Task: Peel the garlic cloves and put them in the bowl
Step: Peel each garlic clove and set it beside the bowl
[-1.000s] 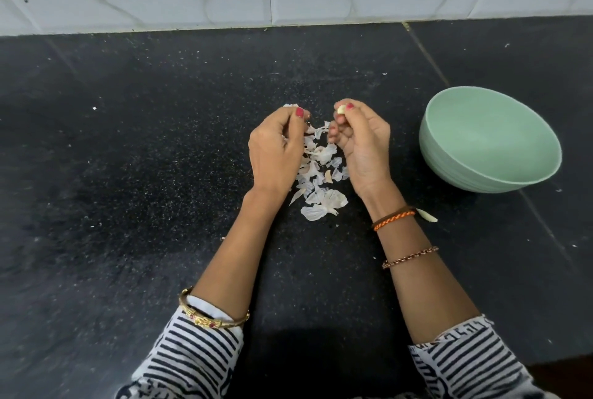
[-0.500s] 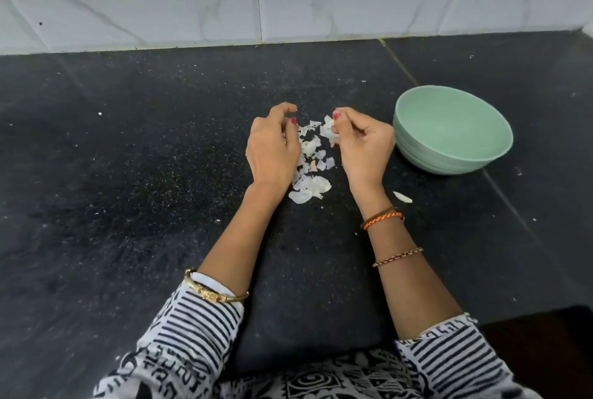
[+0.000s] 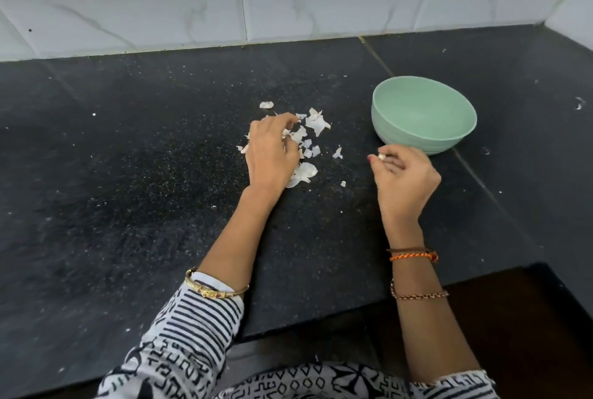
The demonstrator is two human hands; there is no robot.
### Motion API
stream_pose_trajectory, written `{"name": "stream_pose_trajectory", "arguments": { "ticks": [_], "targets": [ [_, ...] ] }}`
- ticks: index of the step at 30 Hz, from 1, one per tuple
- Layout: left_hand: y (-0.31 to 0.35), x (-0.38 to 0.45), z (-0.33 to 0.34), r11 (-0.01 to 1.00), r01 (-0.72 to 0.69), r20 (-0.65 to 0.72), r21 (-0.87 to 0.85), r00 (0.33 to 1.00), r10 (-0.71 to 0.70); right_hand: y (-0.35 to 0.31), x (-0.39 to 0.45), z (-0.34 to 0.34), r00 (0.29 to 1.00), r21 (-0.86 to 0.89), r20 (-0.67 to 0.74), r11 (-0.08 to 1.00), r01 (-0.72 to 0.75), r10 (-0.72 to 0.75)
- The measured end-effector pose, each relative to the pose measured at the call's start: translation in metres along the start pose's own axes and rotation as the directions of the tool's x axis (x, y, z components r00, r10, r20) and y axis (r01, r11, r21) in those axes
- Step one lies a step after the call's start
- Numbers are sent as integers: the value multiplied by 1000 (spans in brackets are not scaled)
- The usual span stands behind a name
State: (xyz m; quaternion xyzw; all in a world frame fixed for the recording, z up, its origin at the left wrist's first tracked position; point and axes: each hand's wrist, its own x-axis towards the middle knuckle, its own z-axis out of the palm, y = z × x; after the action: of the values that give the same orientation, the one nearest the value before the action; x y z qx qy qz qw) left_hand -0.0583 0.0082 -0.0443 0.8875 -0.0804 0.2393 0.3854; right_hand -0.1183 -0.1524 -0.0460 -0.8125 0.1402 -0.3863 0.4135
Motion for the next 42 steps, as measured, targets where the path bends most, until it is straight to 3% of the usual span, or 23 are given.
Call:
{"name": "stream_pose_trajectory", "arguments": {
  "ticks": [8, 19, 25, 29, 37, 42],
  "targets": [
    [3, 0, 0, 1000, 10, 63, 16, 998, -11, 6, -11, -24, 990, 55, -38, 989, -137, 139],
    [3, -1, 0, 999, 42, 115, 12, 992, -44, 8, -12, -22, 979, -139, 84, 975, -174, 186],
    [1, 0, 3, 999, 51, 111, -11, 993, -50, 4, -12, -21, 983, -48, 1, 981, -186, 186],
    [0, 1, 2, 996, 77, 73, -51, 995, -73, -7, -14, -12, 991, 17, 33, 991, -134, 133],
    [-11, 8, 1, 981, 155, -36, -113, 987, -160, -48, -7, 36, 962, 71, 265, 996, 46, -63],
    [-18, 18, 1, 976, 167, -123, -139, 975, -184, -64, 16, 70, 943, 100, 327, 994, 33, -64]
  ]
}}
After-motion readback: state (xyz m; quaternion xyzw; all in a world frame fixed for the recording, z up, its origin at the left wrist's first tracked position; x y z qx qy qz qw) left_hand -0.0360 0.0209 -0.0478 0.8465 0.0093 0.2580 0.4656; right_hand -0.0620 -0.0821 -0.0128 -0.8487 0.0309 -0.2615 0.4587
